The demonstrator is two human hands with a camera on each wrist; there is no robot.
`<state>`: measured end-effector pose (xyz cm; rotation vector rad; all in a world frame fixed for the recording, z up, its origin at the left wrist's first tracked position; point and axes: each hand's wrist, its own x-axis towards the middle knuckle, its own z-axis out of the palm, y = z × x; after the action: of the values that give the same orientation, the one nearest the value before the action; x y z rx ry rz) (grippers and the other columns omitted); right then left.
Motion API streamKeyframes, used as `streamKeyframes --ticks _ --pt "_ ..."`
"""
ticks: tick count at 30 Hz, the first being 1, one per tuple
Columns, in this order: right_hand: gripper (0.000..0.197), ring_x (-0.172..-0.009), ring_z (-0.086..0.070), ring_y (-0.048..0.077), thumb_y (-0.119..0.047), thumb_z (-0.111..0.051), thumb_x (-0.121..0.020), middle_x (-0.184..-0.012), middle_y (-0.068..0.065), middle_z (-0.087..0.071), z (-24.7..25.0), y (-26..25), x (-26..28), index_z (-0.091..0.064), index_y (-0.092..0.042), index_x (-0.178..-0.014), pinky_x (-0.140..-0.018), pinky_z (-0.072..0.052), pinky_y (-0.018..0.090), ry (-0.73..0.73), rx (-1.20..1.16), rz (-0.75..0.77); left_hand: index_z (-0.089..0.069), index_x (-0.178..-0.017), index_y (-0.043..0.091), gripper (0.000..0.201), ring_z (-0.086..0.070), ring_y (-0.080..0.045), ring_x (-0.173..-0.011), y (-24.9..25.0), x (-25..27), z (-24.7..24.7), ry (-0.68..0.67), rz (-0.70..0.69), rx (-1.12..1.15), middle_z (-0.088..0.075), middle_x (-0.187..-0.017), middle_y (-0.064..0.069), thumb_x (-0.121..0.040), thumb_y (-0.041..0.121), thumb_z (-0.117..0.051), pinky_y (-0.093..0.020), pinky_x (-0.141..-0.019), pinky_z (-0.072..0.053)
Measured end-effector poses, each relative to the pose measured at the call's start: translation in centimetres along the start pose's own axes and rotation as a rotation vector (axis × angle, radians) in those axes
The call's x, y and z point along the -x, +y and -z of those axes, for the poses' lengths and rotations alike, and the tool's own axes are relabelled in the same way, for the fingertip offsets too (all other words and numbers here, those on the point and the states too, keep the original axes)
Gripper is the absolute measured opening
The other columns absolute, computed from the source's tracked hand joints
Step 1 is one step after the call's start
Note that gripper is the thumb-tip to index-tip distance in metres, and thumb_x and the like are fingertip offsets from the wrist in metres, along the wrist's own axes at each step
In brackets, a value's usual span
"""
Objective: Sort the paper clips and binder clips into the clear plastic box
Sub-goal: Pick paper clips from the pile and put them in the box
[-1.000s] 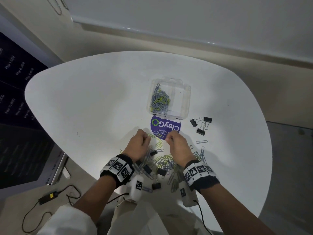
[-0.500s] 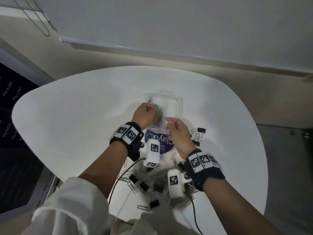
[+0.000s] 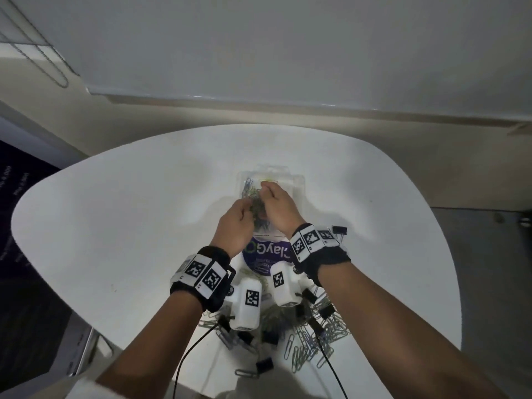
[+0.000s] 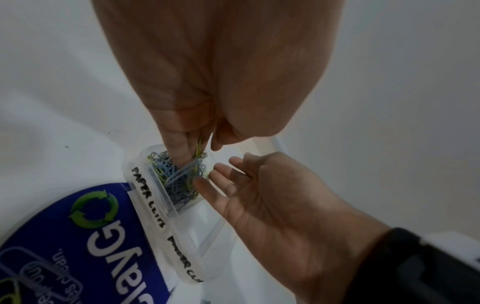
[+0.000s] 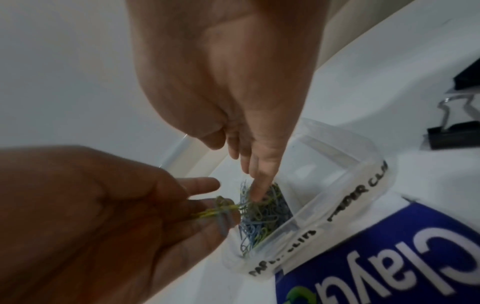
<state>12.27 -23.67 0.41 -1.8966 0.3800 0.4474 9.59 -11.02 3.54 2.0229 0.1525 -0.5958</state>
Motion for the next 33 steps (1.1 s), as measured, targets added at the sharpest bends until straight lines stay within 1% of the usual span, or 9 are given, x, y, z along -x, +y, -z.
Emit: streamKeyframes --ticks 3,7,12,14,16,19,24,28,33 --pt "0.038 -0.133 -0.047 0.019 -0.026 -0.036 -0.106 -0.143 0.003 -0.051 0.9 0.4 1.0 -0.049 -0.015 -0.14 -0.114 -0.035 0.035 0.063 -0.049 0.042 -0.042 -0.138 0.01 0.042 -0.056 -0.022 -0.108 0.2 0.5 -0.4 -0.017 -0.067 -0.133 -0.058 -0.124 -0.008 -0.097 0.005 -0.034 -0.022 -0.085 -0.037" --pt "0.028 -0.107 -0.06 0.017 -0.02 -0.042 -0.103 -0.119 0.0 -0.065 2.2 1.9 3.7 -0.061 -0.018 -0.123 -0.096 -0.051 0.037 0.198 -0.087 0.09 -0.037 -0.14 0.013 0.056 -0.062 -0.033 -0.091 0.4 -0.1 -1.0 -0.042 -0.155 -0.351 -0.063 -0.111 -0.02 -0.088 -0.007 -0.036 -0.036 -0.08 -0.05" --pt "0.018 -0.089 -0.059 0.003 -0.014 -0.053 -0.099 -0.105 -0.006 -0.066 3.3 5.3 7.7 -0.065 -0.022 -0.109 -0.074 -0.043 0.006 0.219 -0.032 0.13 -0.045 -0.134 0.017 0.058 -0.062 -0.032 -0.092 -0.4 -0.6 -0.9 -0.049 -0.277 -0.603 -0.06 -0.115 -0.014 -0.083 -0.009 -0.041 -0.04 -0.077 -0.053" --pt "0.017 -0.086 -0.061 0.005 -0.012 -0.056 -0.097 -0.099 -0.005 -0.067 3.5 6.9 8.9 -0.067 -0.023 -0.105 -0.069 -0.045 0.008 0.205 0.004 0.121 -0.055 -0.125 0.016 0.043 -0.062 -0.031 -0.089 -1.0 -0.2 -0.6 0.042 -0.341 -0.593 -0.062 -0.11 -0.01 -0.086 -0.002 -0.046 -0.039 -0.071 -0.053" --pt "0.018 -0.083 -0.062 0.007 -0.01 -0.059 -0.094 -0.096 -0.002 -0.068 3.6 8.4 9.9 -0.068 -0.024 -0.101 -0.069 -0.049 0.013 0.185 0.031 0.107 -0.062 -0.108 0.012 0.023 -0.06 -0.029 -0.082 -1.7 0.3 -0.4 0.137 -0.377 -0.623 -0.061 -0.093 -0.007 -0.088 0.008 -0.05 -0.035 -0.062 -0.049" --pt "0.02 -0.078 -0.063 0.008 -0.01 -0.064 -0.09 -0.092 -0.004 -0.069 3.7 10.2 11.2 -0.07 -0.028 -0.095 -0.074 -0.054 0.023 0.082 0.109 0.09 -0.062 -0.096 0.015 0.012 -0.057 -0.024 -0.082 -3.3 1.7 0.2 0.237 -0.316 -0.635 -0.058 -0.087 -0.004 -0.086 0.016 -0.056 -0.037 -0.063 -0.052" --pt "0.018 -0.084 -0.059 0.008 -0.012 -0.064 -0.085 -0.092 -0.008 -0.062 4.6 11.8 12.9 -0.069 -0.025 -0.097 -0.078 -0.052 0.025 -0.022 0.404 0.049 -0.059 -0.104 0.019 0.021 -0.059 -0.025 -0.09 -8.5 5.3 1.5 0.029 -0.088 -0.715 -0.057 -0.096 -0.004 -0.083 0.024 -0.058 -0.037 -0.075 -0.051" --pt "0.031 -0.106 -0.047 0.009 -0.017 -0.065 -0.082 -0.116 -0.008 -0.05 4.9 13.2 13.3 -0.062 -0.022 -0.112 -0.083 -0.044 0.017 0.021 0.509 0.039 -0.042 -0.12 0.022 0.059 -0.045 -0.023 -0.094 -11.0 7.9 1.0 -0.171 -0.003 -0.731 -0.041 -0.108 -0.001 -0.07 0.029 -0.073 -0.038 -0.08 -0.047" --pt "0.025 -0.087 -0.057 0.005 -0.015 -0.067 -0.086 -0.111 -0.008 -0.048 3.4 13.4 14.1 -0.064 -0.019 -0.111 -0.074 -0.037 -0.001 -0.045 0.425 0.055 -0.047 -0.121 0.009 0.048 -0.052 -0.027 -0.098 -11.1 8.8 -1.6 -0.172 -0.098 -0.547 -0.043 -0.112 -0.006 -0.078 0.015 -0.068 -0.026 -0.081 -0.041"
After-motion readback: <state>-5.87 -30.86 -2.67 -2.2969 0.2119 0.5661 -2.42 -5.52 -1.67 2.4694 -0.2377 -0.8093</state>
